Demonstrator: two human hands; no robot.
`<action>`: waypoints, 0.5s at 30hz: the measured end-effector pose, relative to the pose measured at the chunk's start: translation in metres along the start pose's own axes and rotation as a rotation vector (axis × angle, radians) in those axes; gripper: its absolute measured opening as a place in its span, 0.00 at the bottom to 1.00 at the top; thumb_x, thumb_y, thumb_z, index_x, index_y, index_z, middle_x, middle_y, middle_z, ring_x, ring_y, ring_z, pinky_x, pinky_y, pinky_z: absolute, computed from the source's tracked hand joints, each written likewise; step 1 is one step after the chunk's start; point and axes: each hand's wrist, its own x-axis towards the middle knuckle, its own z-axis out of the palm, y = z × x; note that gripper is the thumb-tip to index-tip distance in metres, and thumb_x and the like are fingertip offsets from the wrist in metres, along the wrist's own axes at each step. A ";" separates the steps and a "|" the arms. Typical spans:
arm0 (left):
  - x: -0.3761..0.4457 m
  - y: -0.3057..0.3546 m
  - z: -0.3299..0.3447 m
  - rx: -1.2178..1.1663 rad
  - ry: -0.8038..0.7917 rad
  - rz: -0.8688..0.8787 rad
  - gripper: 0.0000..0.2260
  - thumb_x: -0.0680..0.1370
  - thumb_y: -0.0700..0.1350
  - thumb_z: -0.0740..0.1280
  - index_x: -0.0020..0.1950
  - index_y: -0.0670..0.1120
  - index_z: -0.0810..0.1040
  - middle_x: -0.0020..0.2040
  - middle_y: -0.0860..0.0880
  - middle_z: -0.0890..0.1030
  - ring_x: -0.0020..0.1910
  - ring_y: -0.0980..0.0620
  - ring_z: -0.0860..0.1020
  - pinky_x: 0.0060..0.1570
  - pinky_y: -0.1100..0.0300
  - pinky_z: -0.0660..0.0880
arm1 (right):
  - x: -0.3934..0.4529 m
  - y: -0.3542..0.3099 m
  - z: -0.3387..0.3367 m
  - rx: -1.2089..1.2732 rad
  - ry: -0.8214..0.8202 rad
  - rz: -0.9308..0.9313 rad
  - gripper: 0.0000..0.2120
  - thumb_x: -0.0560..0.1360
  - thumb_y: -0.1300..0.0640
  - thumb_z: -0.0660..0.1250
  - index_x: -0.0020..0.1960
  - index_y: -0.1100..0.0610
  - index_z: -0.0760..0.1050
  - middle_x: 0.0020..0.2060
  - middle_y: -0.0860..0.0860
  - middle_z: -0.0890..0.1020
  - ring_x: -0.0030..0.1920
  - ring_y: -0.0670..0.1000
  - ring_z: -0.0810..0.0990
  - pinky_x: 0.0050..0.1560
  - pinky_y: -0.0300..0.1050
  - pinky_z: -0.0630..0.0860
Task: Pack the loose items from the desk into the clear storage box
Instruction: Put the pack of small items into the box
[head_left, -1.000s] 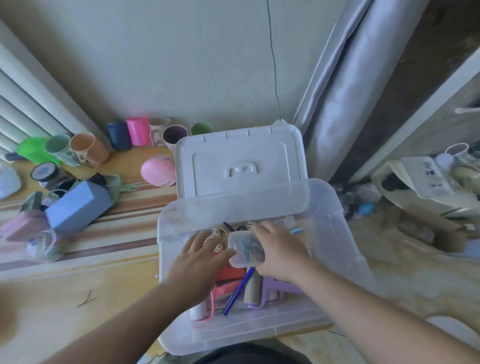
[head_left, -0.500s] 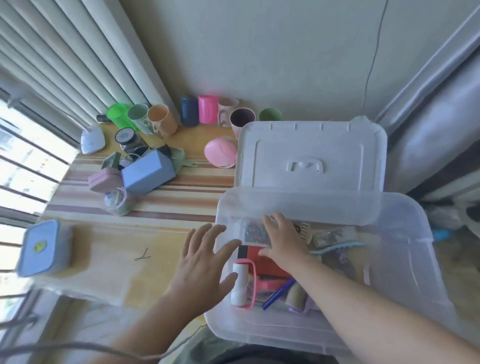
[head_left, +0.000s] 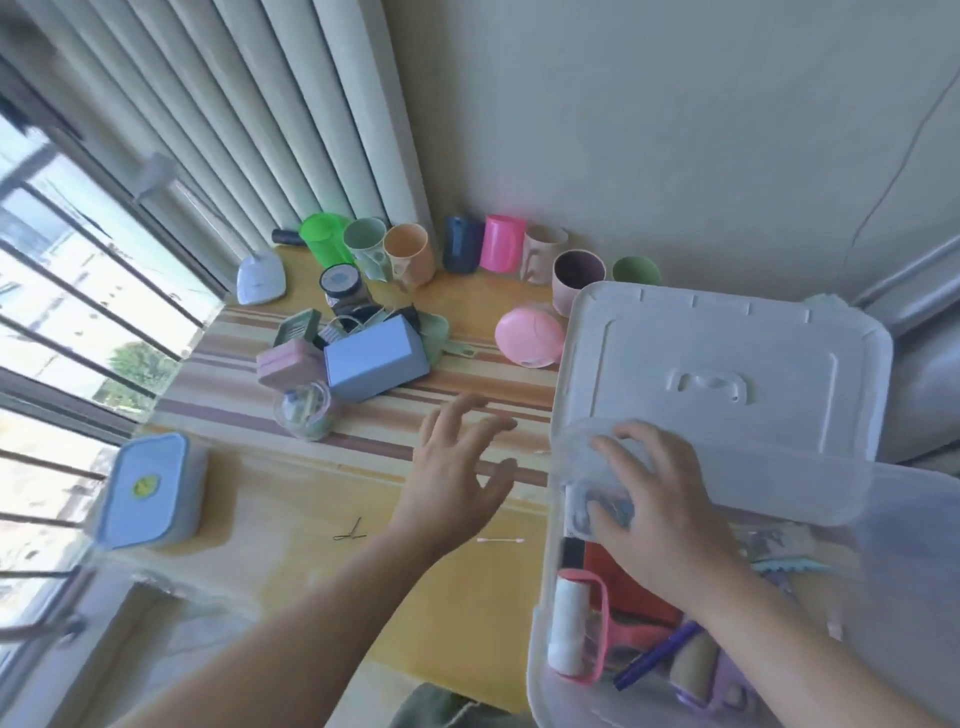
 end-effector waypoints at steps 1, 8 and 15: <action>0.006 -0.025 -0.010 0.033 0.034 -0.047 0.18 0.76 0.48 0.73 0.65 0.55 0.77 0.71 0.50 0.70 0.69 0.44 0.68 0.68 0.46 0.69 | 0.014 -0.013 0.007 0.006 0.028 -0.022 0.26 0.70 0.59 0.77 0.67 0.56 0.78 0.65 0.56 0.73 0.65 0.61 0.72 0.68 0.51 0.69; 0.022 -0.202 -0.086 0.292 -0.061 -0.514 0.28 0.74 0.50 0.71 0.72 0.59 0.68 0.73 0.46 0.62 0.70 0.38 0.62 0.71 0.39 0.65 | 0.121 -0.098 0.098 -0.011 -0.117 -0.107 0.28 0.68 0.60 0.73 0.67 0.52 0.76 0.64 0.56 0.74 0.63 0.63 0.73 0.63 0.60 0.75; 0.049 -0.317 -0.132 0.377 -0.099 -0.512 0.40 0.72 0.50 0.74 0.79 0.56 0.57 0.78 0.44 0.56 0.77 0.37 0.55 0.75 0.38 0.60 | 0.240 -0.151 0.183 -0.259 -0.488 -0.126 0.31 0.76 0.55 0.68 0.77 0.48 0.63 0.77 0.54 0.60 0.73 0.61 0.61 0.67 0.56 0.70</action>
